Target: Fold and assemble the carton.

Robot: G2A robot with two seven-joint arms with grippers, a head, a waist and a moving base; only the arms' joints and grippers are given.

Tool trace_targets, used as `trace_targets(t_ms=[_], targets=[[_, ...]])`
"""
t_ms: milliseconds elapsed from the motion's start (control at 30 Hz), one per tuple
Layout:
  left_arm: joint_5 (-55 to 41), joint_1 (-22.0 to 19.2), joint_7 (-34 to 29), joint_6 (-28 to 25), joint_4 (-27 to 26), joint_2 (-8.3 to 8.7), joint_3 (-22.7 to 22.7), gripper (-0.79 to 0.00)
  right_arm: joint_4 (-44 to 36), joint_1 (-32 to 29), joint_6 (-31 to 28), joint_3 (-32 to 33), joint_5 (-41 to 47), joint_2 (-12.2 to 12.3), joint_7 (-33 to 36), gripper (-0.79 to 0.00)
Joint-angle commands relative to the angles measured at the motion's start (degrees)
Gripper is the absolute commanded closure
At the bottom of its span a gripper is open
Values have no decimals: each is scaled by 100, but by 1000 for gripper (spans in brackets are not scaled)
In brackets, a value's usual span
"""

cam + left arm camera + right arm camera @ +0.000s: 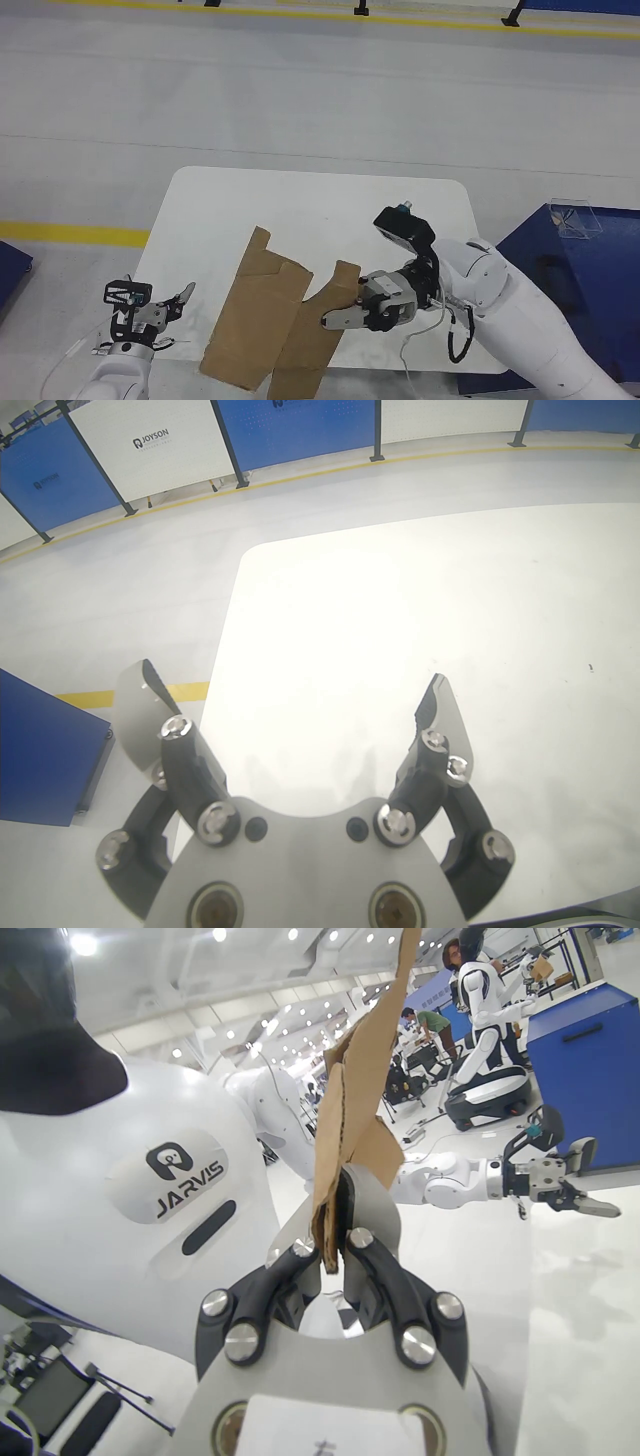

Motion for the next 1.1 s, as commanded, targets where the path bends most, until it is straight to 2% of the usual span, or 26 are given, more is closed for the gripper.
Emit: trace_targets(t_ms=[0, 467, 567, 667, 767, 833, 933, 967, 1033, 1067], targets=[[0, 0, 0, 0, 0, 0, 0, -785, 193, 20, 56, 1, 240, -14, 56, 0], [0, 0, 0, 0, 0, 0, 0, -785, 189, 34, 150, 33, 314, -25, 25, 0], [0, 0, 0, 0, 0, 0, 0, -785, -166, -76, 345, 98, 941, -47, -99, 0], [0, 0, 0, 0, 0, 0, 0, -785, -340, -193, 450, 173, 2382, -90, 142, 0], [0, 0, 0, 0, 0, 0, 0, -785, -400, -309, 857, 230, 4354, -180, 549, 0], [0, 0, 0, 0, 0, 0, 0, -785, -283, -384, 1416, 262, 5594, -254, 846, 0], [0, 0, 0, 0, 0, 0, 0, -785, -124, -488, 2570, 206, 7356, -387, 958, 0], [0, 0, 0, 0, 0, 0, 0, -785, -75, -558, 3217, 111, 8203, -453, 772, 0], [0, 0, 0, 0, 0, 0, 0, -785, 27, -581, 3762, 54, 8832, -522, 616, 0], [0, 0, 0, 0, 0, 0, 0, -785, 72, -607, 4262, -64, 9141, -557, 375, 0]])
